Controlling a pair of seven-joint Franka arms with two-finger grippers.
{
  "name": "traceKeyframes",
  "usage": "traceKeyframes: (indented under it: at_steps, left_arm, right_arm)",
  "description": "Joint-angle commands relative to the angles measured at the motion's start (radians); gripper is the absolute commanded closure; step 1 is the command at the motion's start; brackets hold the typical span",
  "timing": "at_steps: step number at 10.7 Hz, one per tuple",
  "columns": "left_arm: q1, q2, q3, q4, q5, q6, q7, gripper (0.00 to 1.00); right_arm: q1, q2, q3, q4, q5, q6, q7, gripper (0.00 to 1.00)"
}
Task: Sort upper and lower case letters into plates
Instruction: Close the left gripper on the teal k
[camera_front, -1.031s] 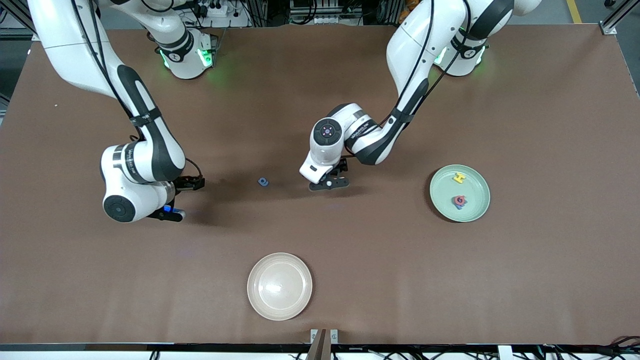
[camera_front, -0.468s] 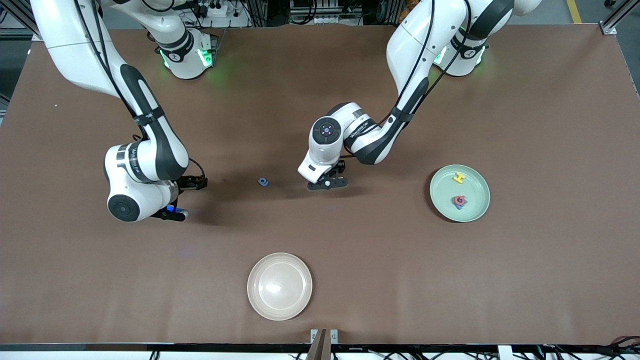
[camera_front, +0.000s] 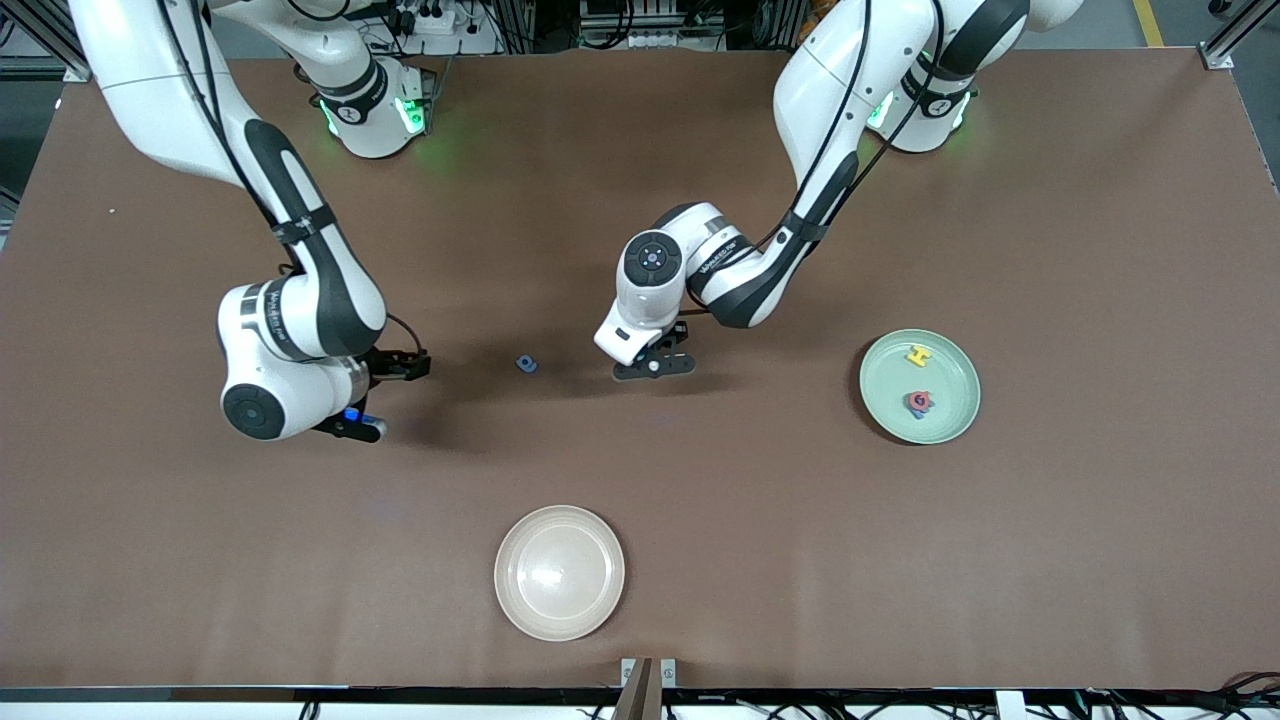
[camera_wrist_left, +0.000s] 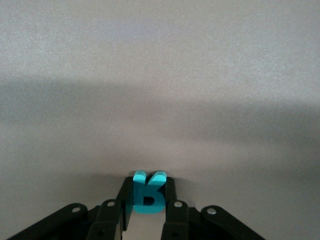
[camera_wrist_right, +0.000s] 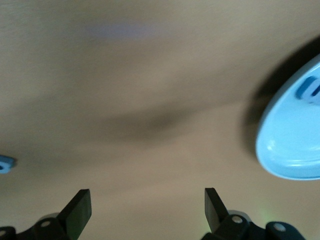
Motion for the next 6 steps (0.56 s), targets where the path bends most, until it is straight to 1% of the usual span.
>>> traceKeyframes:
  at_steps: [1, 2, 3, 4, 5, 6]
  left_arm:
    - [0.006, -0.017, 0.006, -0.004, 0.019, -0.009, 0.003, 1.00]
    - [0.010, -0.034, 0.006, 0.000, 0.016, -0.050, 0.004, 1.00]
    - [0.026, -0.040, 0.006, 0.001, 0.016, -0.068, 0.004, 1.00]
    - [0.035, -0.071, 0.006, 0.000, 0.014, -0.094, 0.004, 1.00]
    - [0.047, -0.098, 0.006, 0.001, 0.014, -0.155, 0.013, 1.00]
    - [0.099, -0.138, 0.000, -0.003, 0.013, -0.192, 0.045, 1.00]
  right_arm:
    - [0.061, -0.020, -0.003, -0.017, 0.023, 0.043, 0.107, 0.00]
    - [0.078, -0.019, -0.003, -0.017, 0.025, 0.057, 0.146, 0.00]
    - [0.091, -0.019, -0.003, -0.018, 0.082, 0.083, 0.164, 0.00]
    - [0.127, -0.014, -0.005, -0.018, 0.113, 0.115, 0.190, 0.00]
    - [0.146, -0.010, -0.003, -0.018, 0.115, 0.153, 0.245, 0.00]
    - [0.182, -0.008, -0.005, -0.023, 0.115, 0.190, 0.293, 0.00]
